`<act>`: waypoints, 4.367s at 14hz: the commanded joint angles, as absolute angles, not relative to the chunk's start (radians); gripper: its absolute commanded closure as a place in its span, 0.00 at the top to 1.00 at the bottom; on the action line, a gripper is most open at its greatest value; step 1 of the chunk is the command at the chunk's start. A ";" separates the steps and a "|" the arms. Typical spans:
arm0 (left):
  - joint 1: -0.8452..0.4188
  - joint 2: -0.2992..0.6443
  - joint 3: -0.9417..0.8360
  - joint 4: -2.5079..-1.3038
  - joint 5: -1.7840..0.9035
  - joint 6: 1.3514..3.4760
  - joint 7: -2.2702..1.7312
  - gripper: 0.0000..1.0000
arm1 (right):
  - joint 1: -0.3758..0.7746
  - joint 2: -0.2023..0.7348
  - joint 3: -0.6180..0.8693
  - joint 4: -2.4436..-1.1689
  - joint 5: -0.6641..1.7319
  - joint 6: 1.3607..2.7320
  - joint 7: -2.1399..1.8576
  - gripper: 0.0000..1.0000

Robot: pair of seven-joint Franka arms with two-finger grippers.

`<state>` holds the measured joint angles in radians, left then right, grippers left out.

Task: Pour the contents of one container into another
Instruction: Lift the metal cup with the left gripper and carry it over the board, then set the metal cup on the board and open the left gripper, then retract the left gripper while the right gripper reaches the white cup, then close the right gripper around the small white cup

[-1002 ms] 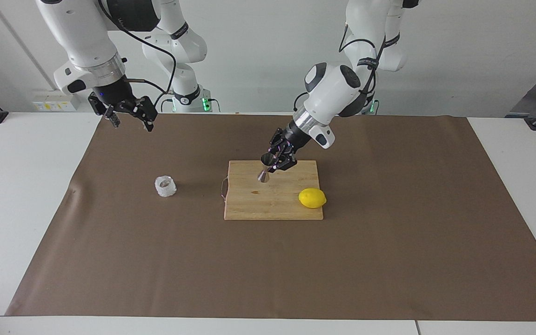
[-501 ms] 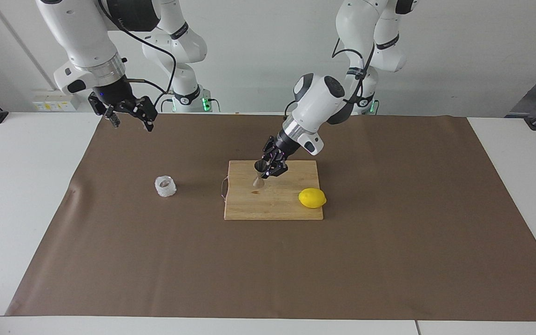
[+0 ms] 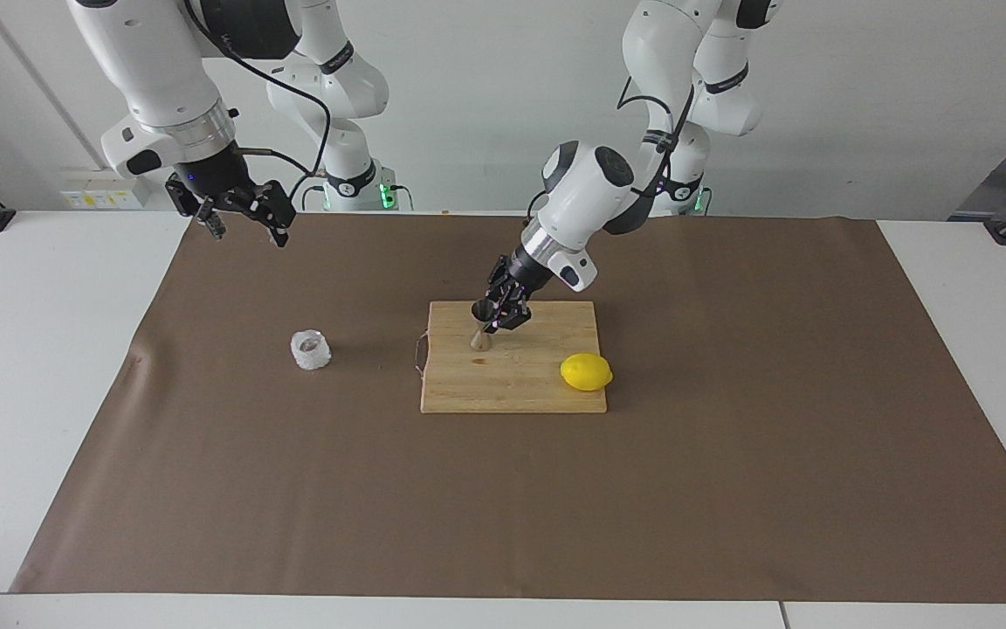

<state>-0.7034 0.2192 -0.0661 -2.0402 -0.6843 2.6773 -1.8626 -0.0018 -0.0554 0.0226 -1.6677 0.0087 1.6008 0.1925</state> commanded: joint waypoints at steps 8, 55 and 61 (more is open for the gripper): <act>-0.726 0.195 -0.045 -2.059 -0.670 2.700 -1.873 1.00 | -0.005 -0.080 0.029 -1.697 -0.002 1.615 0.170 1.00; -0.005 -0.063 -0.034 -1.655 -0.015 1.582 0.046 1.00 | -0.275 0.275 0.021 -2.155 0.785 2.089 -2.402 1.00; -0.003 -0.063 -0.032 -1.655 -0.015 1.582 0.048 1.00 | -0.259 0.270 0.023 -2.186 0.795 2.135 -2.407 1.00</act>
<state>0.0043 -0.0500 -0.0412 -1.6438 -0.0082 1.5938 0.0433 -0.2602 0.2838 0.0168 -2.1535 0.7605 2.1004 -2.3787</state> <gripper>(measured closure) 0.000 0.000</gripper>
